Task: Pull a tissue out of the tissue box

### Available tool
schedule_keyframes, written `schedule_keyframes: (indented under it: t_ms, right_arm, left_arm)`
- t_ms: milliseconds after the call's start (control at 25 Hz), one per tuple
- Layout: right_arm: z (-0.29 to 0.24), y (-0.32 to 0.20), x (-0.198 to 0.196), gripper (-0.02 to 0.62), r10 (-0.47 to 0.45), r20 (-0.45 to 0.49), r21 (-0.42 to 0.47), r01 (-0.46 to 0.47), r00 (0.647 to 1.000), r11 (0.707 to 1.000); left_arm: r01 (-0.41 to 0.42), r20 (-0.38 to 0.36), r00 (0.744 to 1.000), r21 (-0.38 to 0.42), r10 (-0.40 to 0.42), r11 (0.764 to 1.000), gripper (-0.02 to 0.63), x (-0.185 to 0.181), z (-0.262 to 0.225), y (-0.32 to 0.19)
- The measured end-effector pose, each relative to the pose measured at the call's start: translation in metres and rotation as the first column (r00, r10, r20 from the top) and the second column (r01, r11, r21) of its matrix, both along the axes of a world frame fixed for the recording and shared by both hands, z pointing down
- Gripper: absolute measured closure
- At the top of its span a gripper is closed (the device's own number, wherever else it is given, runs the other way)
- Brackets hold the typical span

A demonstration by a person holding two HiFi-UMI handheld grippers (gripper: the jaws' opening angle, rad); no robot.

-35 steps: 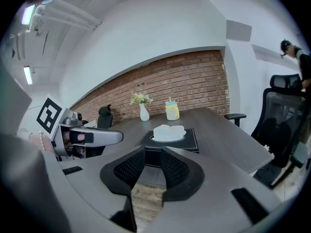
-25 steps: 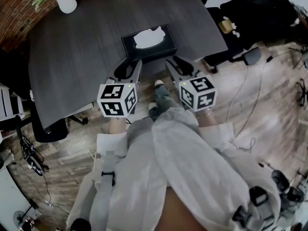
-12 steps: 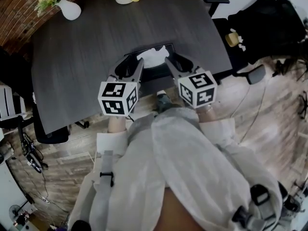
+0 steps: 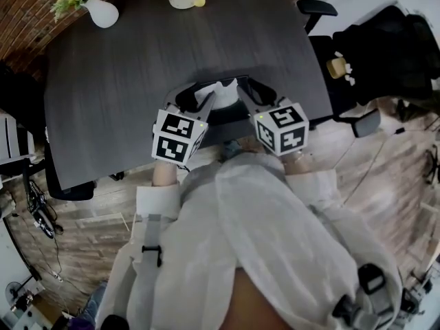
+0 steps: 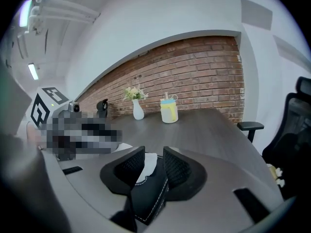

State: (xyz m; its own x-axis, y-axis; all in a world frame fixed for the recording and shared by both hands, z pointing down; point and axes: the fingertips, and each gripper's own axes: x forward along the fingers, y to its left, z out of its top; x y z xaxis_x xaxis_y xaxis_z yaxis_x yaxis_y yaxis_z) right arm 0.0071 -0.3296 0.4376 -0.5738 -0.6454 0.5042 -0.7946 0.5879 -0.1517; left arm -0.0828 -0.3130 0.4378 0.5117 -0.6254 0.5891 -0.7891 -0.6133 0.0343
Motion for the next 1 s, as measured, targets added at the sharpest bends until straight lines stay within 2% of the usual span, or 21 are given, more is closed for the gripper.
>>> schedule_keyframes:
  t_ms: [160,520,760,1000]
  right_arm:
    - [0.006,-0.002,0.009,0.499,0.031,-0.001,-0.005,-0.031,1.000,1.000]
    - [0.023,0.003,0.022,0.499,0.061,-0.004,-0.056,-0.061,0.998,0.997]
    - [0.034,0.008,0.023,0.499,0.068,-0.004,-0.088,-0.068,0.998,0.994]
    - [0.041,0.008,0.025,0.499,0.072,-0.005,-0.109,-0.072,0.997,0.991]
  left_arm:
    - [-0.074,0.028,0.997,-0.026,0.074,0.997,0.465,0.007,0.008,-0.001]
    - [-0.094,0.056,0.994,-0.064,0.098,0.993,0.465,0.010,0.021,-0.005]
    - [-0.066,-0.009,0.998,-0.095,0.065,0.993,0.465,0.015,0.025,-0.010]
    - [-0.085,-0.008,0.996,-0.102,0.085,0.991,0.466,0.018,0.026,-0.013]
